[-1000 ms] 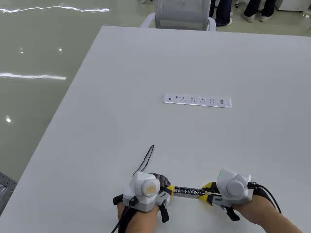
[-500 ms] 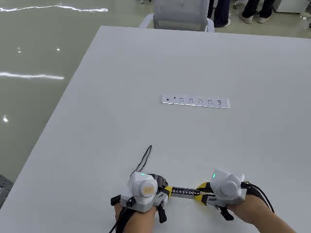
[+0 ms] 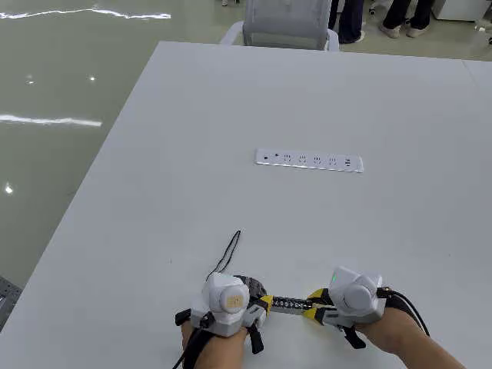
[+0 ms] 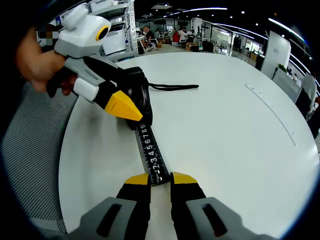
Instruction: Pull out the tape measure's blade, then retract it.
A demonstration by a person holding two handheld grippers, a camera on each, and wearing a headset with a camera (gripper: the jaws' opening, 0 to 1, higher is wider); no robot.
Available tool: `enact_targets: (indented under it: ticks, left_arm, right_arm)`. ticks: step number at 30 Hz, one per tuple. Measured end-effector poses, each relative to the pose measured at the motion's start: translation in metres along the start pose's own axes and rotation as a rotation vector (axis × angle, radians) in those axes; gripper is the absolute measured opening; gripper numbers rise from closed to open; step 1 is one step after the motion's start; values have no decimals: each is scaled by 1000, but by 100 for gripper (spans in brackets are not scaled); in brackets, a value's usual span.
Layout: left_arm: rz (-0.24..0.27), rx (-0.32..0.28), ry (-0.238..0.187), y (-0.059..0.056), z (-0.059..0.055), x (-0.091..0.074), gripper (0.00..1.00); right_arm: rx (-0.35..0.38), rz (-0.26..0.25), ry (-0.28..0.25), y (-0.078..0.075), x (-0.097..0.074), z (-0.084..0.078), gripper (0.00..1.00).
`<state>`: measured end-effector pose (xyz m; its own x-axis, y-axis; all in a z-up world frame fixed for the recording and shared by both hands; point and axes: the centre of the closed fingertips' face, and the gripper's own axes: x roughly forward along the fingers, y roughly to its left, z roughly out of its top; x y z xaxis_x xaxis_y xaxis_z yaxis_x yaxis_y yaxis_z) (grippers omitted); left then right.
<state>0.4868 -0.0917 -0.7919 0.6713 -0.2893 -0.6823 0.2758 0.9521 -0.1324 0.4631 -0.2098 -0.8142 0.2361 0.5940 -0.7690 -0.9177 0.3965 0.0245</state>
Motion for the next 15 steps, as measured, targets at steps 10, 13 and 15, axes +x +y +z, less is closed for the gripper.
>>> enact_targets:
  ticks: [10, 13, 15]
  left_arm:
    - [-7, 1, -2, 0, 0, -1, 61]
    - [-7, -2, 0, 0, 0, 0, 61]
    - [-5, -1, 0, 0, 0, 0, 61]
  right_arm:
    - [-2, 6, 1, 2, 3, 5, 13]
    - [-3, 7, 2, 2, 4, 5, 13]
    - [-5, 8, 4, 2, 5, 6, 13]
